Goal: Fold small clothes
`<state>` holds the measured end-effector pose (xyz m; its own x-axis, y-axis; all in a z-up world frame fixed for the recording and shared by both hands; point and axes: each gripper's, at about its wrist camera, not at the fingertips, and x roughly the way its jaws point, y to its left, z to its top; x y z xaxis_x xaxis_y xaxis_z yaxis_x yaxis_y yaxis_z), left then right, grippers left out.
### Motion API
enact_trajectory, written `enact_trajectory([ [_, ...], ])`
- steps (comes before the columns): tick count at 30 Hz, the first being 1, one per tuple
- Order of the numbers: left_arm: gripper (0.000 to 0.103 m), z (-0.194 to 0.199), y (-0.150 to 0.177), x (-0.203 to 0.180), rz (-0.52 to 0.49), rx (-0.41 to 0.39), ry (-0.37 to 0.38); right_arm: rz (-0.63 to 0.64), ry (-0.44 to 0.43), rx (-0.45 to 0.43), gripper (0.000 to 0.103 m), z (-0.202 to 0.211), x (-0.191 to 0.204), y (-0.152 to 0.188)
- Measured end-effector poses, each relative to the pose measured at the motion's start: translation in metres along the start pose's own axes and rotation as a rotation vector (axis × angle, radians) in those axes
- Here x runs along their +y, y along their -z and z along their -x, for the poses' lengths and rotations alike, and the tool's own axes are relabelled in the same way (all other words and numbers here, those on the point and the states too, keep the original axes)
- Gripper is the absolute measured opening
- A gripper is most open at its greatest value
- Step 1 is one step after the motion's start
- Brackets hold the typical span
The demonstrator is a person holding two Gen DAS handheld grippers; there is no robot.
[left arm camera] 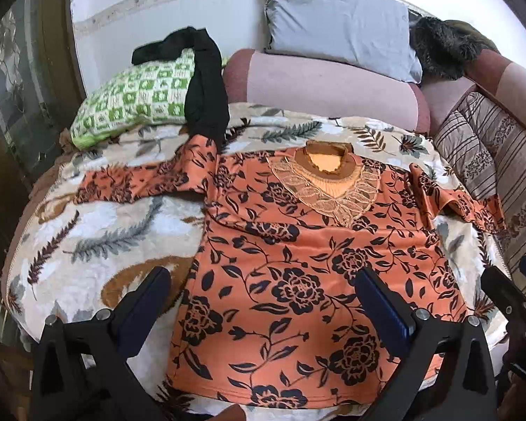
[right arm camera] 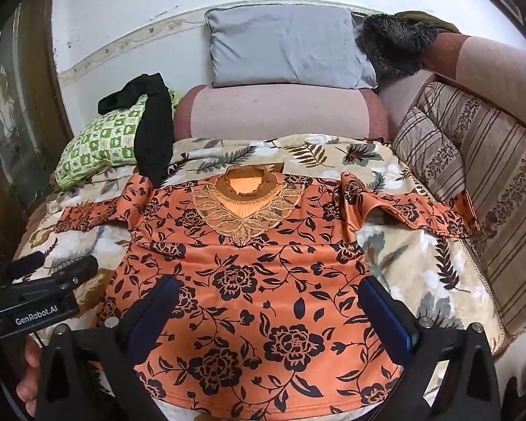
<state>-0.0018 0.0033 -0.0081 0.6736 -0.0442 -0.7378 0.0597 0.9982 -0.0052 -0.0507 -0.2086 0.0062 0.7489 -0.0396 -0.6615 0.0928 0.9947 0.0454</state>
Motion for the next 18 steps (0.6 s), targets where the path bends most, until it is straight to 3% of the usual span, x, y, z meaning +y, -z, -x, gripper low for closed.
enact_trajectory([
  [18,0.103,0.0069,0.0000,-0.0010,-0.008,-0.022,0.006,0.010,0.000,-0.008,0.103,0.0026,0.0034,-0.0021],
])
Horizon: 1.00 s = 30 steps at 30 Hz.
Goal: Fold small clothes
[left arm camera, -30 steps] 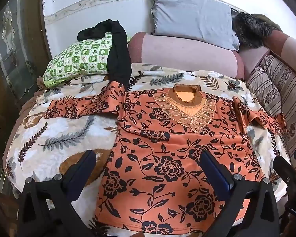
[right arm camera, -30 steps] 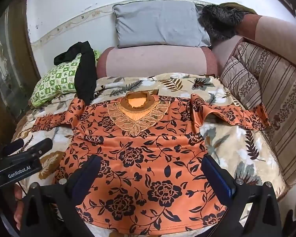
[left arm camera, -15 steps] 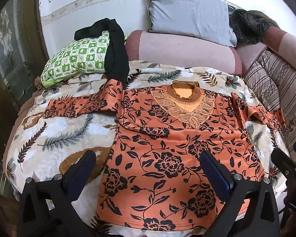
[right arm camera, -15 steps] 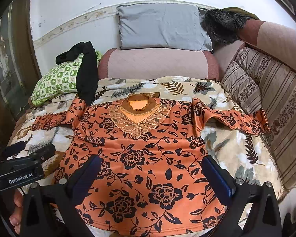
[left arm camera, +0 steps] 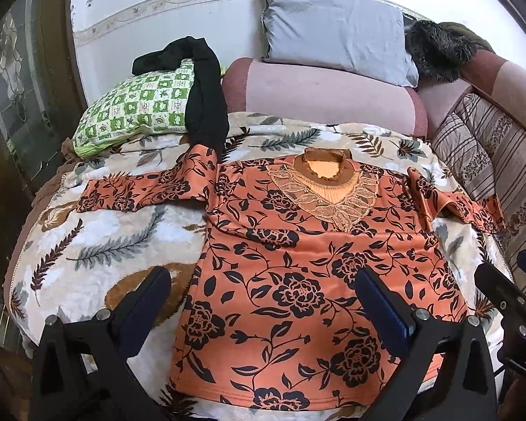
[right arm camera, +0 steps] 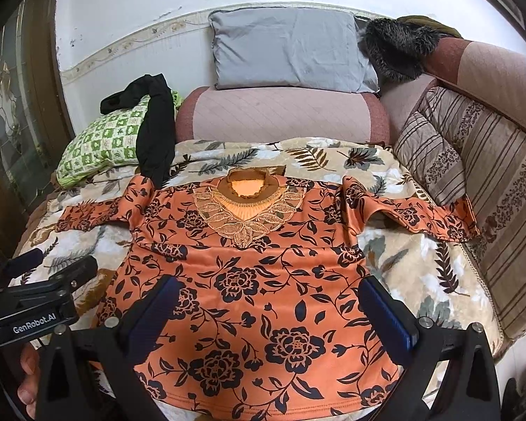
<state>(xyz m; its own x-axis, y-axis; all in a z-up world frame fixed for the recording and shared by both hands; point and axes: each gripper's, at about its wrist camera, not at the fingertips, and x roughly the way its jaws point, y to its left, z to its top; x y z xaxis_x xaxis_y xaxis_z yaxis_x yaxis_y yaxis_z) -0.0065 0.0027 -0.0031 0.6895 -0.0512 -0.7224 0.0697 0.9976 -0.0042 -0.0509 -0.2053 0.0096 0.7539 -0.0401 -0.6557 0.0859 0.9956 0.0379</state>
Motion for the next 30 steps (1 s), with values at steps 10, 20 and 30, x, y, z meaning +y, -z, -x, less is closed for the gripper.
enact_trajectory([
  [10,0.103,0.0012,0.0007,0.0027,-0.001,-0.001,-0.007,0.001,-0.001,0.001,0.103,-0.0006,0.0014,0.0001],
  [20,0.103,0.0012,0.0004,0.0032,-0.001,0.001,-0.004,0.001,0.000,0.002,0.103,-0.0012,0.0012,-0.0001],
  [30,0.103,0.0012,0.0005,0.0031,-0.002,0.001,-0.004,-0.001,-0.001,-0.001,0.103,-0.0015,0.0011,-0.0012],
])
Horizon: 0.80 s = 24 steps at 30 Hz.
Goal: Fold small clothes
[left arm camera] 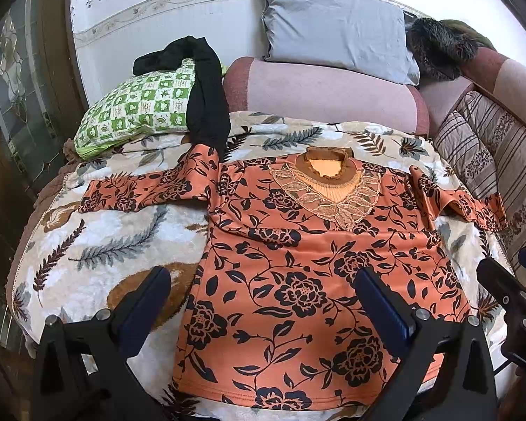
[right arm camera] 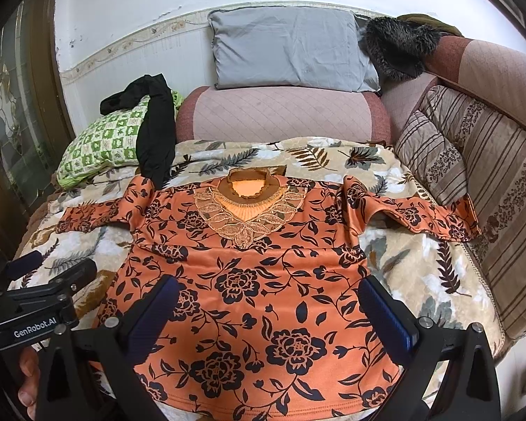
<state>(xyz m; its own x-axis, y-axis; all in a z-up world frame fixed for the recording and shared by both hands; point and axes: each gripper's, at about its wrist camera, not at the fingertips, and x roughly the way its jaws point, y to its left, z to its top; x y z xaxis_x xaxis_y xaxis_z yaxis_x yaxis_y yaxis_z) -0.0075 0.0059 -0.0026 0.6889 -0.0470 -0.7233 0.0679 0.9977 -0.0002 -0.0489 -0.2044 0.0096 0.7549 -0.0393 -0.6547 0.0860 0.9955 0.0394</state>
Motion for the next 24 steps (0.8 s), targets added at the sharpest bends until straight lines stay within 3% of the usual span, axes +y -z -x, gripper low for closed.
enact_trajectory([
  [21,0.103,-0.005,0.001,-0.005,-0.006,0.012,-0.001,-0.013,-0.003,0.007,0.103,-0.003,-0.004,-0.001],
  [24,0.103,-0.014,0.001,-0.006,-0.006,0.032,0.012,-0.045,-0.034,0.024,0.103,-0.009,-0.014,-0.001],
])
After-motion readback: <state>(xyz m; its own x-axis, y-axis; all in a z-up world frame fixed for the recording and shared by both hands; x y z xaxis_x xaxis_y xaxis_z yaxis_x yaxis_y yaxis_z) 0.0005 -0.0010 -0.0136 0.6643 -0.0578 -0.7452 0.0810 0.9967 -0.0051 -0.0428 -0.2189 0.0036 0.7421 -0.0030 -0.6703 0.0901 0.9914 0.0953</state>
